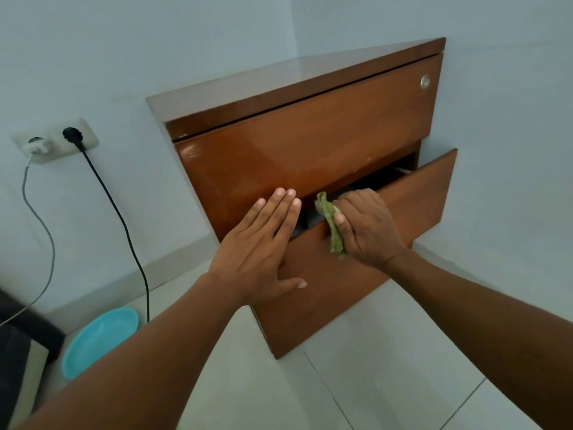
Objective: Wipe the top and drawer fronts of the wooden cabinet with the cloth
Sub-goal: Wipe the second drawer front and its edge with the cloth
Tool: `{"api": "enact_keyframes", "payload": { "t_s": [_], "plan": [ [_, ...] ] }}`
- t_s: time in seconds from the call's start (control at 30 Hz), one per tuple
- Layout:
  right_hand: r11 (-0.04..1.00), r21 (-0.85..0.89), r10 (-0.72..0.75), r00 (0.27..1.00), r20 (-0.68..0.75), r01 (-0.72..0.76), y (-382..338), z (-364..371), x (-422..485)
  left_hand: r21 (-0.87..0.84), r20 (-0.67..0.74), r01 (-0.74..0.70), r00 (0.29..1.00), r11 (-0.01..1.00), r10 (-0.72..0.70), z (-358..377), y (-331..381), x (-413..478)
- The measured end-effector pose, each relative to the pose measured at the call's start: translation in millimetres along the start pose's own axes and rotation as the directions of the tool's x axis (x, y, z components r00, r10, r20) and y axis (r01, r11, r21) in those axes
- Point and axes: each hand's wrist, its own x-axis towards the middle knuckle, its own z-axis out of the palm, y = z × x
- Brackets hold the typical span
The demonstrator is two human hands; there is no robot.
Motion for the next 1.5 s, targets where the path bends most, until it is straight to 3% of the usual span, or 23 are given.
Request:
{"api": "enact_keyframes", "payload": {
  "t_s": [0.27, 0.4, 0.47, 0.57, 0.6, 0.73, 0.87, 0.93, 1.03, 1.1, 1.17, 1.23, 1.33, 1.5],
  "plan": [
    [0.97, -0.018, 0.24, 0.964, -0.113, -0.243, 88.4, -7.1, -3.5, 0.059, 0.015, -0.095, 0.995, 0.994, 0.094, 6.2, 11.9, 44.1],
    [0.908, 0.034, 0.418, 0.895, -0.154, -0.418, 119.5, -8.5, -2.2, 0.09, -0.041, -0.119, 0.992, 0.989, 0.123, 11.4, 6.4, 45.8],
    [0.79, 0.131, 0.611, 0.751, -0.249, -0.599, 129.1, -10.0, 2.0, 0.135, -0.046, -0.123, 0.99, 0.983, 0.131, 13.3, 3.6, 47.7],
    [0.492, 0.377, 0.849, 0.336, -0.407, -0.785, 128.5, -8.3, 4.5, 0.197, -0.05, -0.111, 0.991, 0.974, 0.123, 13.8, -1.6, 52.0],
    [0.425, 0.444, 0.879, 0.242, -0.411, -0.789, 122.4, -6.1, 3.4, 0.221, -0.041, -0.1, 0.993, 0.97, 0.111, 13.3, -3.3, 52.5],
    [0.193, 0.618, 0.957, 0.007, -0.291, -0.762, 74.3, 14.8, 2.6, 0.388, 0.06, -0.123, 0.992, 0.913, 0.108, 19.0, -4.3, 51.9],
    [0.021, 0.669, 0.986, -0.097, -0.139, -0.743, 4.3, 26.4, 2.9, 0.411, 0.018, -0.128, 0.991, 0.903, 0.132, 15.6, -10.8, 47.6],
    [0.023, 0.737, 0.992, -0.074, -0.1, -0.676, -44.3, 30.1, 2.4, 0.424, -0.053, -0.131, 0.984, 0.896, 0.169, 3.1, -25.1, 46.8],
    [0.177, 0.755, 0.983, 0.084, -0.161, -0.632, -120.9, 50.3, -2.6, 0.432, -0.097, -0.143, 0.974, 0.89, 0.203, -17.9, -47.2, 41.3],
    [0.262, 0.743, 0.961, 0.239, -0.14, -0.616, -163.8, 75.9, -3.9, 0.458, -0.118, -0.141, 0.969, 0.878, 0.217, -25.1, -54.5, 37.5],
    [0.377, 0.698, 0.891, 0.445, -0.093, -0.609, -195.8, 100.1, -1.1, 0.459, -0.135, -0.139, 0.965, 0.877, 0.223, -25.3, -54.3, 36.0],
    [0.505, 0.584, 0.816, 0.572, -0.083, -0.635, -208.9, 118.0, 1.4, 0.47, -0.138, -0.126, 0.967, 0.874, 0.213, -23.3, -52.4, 38.1],
    [0.592, 0.453, 0.781, 0.614, -0.116, -0.667, -198.3, 134.3, 1.5, 0.478, -0.135, -0.124, 0.968, 0.87, 0.213, -20.5, -52.6, 43.4],
    [0.548, 0.467, 0.832, 0.507, -0.224, -0.694, -170.6, 141.4, 13.8, 0.493, -0.082, -0.172, 0.967, 0.853, 0.242, -18.0, -50.9, 53.0]
  ]
}}
